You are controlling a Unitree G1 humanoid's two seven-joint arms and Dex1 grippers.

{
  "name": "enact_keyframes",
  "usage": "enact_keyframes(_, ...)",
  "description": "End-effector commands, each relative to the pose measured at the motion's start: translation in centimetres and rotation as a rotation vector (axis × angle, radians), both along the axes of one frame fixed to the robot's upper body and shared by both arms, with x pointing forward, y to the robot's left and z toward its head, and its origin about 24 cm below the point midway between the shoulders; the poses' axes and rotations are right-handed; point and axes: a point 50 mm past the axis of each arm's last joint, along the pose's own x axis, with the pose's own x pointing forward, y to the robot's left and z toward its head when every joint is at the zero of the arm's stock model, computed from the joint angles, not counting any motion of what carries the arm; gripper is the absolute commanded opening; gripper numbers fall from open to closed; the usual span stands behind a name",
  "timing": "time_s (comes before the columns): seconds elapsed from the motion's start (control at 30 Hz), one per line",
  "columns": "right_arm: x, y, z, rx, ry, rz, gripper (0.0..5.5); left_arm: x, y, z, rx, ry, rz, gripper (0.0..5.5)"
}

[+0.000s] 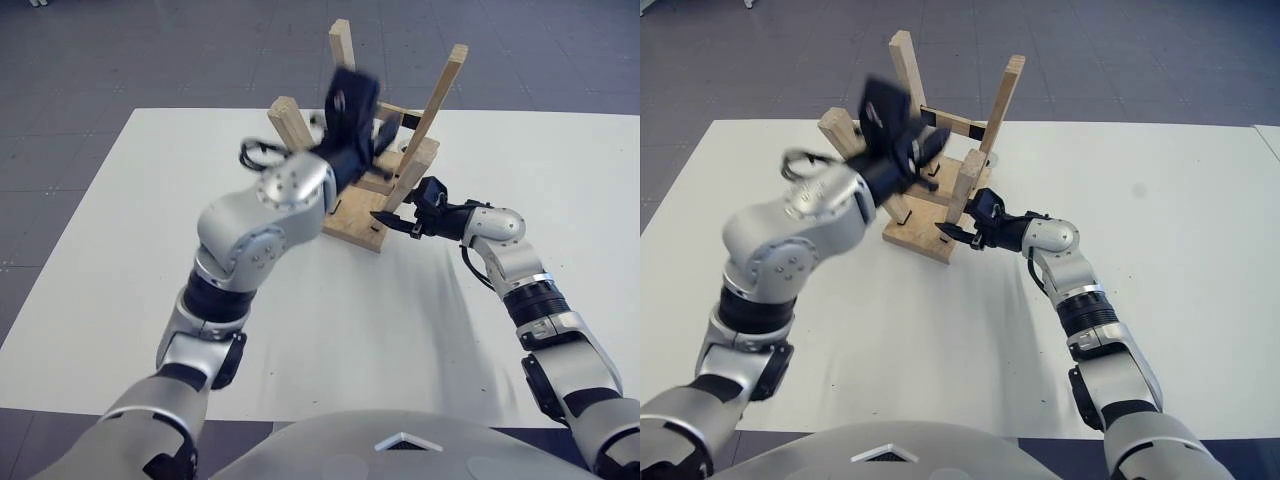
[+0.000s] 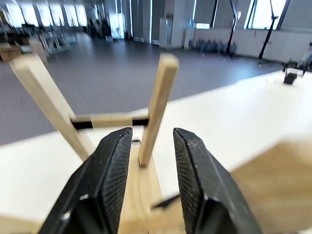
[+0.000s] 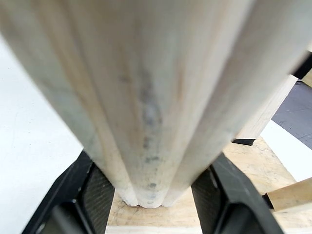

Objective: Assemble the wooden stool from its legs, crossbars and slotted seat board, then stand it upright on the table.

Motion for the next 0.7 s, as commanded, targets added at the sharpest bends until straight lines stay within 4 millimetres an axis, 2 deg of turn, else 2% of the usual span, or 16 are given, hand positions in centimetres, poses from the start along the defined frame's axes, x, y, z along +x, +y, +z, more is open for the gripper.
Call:
enact_keyframes(0.03, -0.8, -0.3, -2.6, -0.117, 0.088, -0.012, 2.03, -1.9, 0.6, -9.1, 0.09, 0.381, -0.029, 1.56)
enact_keyframes(0.1, -0.7, -0.2, -2.4, -0.113, 0.086, -0.011, 2.03, -2.0, 0.5, -9.9, 0.07, 0.398, -0.006, 1.56)
enact_keyframes(0.23, -0.9, 0.0, -2.7, -0.135, 0.112, 0.013, 2.03, -1.3, 0.6, -8.8, 0.043, 0.333, 0.043, 1.56)
enact_keyframes(0.3, -1.1, 0.1, -3.7, -0.245, 0.205, 0.061, 2.03, -1.1, 0.3, -7.8, 0.019, 0.289, 0.044, 1.56)
enact_keyframes(0.37, -1.5, -0.7, -5.0, -0.373, 0.297, 0.095, 2.03, -0.9, 0.1, -6.9, 0.002, 0.255, 0.043, 1.56)
enact_keyframes(0.5, -2.2, -2.3, -6.2, -0.503, 0.396, 0.128, 2.03, -0.7, 0.6, -6.4, -0.025, 0.238, 0.088, 1.56)
enact_keyframes(0.63, -2.5, -2.7, -6.7, -0.505, 0.425, 0.119, 2.03, -0.4, 0.7, -5.5, -0.068, 0.206, 0.124, 1.56)
enact_keyframes(0.7, -2.7, -2.6, -7.1, -0.485, 0.448, 0.115, 2.03, 0.0, 0.9, -4.1, -0.102, 0.153, 0.14, 1.56)
